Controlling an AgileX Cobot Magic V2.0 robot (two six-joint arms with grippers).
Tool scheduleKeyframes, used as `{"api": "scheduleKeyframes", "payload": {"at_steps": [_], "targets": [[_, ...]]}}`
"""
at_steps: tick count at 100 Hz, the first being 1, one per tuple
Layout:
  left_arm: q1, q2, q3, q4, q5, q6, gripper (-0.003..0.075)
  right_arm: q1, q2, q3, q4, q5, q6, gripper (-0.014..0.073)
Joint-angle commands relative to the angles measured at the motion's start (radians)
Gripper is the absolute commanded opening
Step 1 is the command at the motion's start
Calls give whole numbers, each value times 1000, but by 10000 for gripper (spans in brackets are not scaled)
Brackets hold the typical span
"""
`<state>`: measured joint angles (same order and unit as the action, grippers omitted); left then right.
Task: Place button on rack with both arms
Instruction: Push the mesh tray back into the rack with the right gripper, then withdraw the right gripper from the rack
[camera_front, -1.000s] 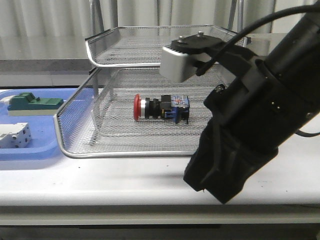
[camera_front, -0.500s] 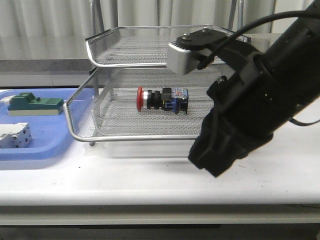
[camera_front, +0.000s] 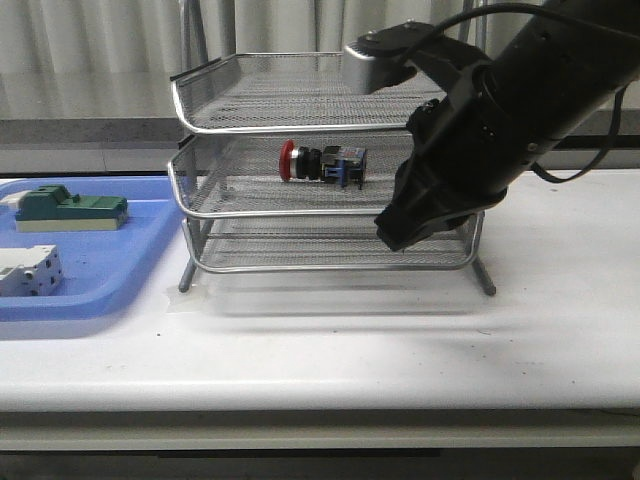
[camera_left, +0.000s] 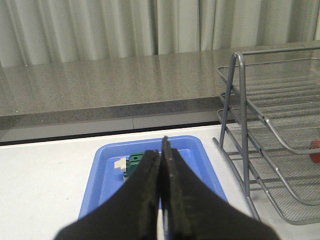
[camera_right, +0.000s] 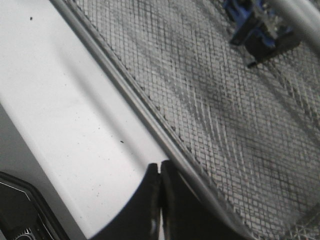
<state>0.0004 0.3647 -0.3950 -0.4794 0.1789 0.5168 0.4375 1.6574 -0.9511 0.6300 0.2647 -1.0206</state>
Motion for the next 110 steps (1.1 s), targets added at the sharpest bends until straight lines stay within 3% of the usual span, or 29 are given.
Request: {"api": "scheduleKeyframes", "payload": {"at_steps": [1, 25, 42, 69, 89, 110], "targets": [[1, 5, -29, -15, -77, -7, -20, -6, -38, -46, 2, -24, -8, -69], [1, 5, -29, -15, -77, -7, -20, -6, -84, -47, 16, 115, 41, -67], [1, 5, -29, -15, -77, -7, -20, -21, -174, -46, 15, 127, 131, -60], [1, 5, -29, -15, -77, -7, -20, -175, -346, -46, -15, 256, 295, -60], [1, 5, -29, -15, -77, -7, -20, -316, -465, -46, -232, 426, 490, -60], [1, 5, -29, -15, -77, -7, -20, -356, -627, -46, -544, 520, 753, -60]]}}
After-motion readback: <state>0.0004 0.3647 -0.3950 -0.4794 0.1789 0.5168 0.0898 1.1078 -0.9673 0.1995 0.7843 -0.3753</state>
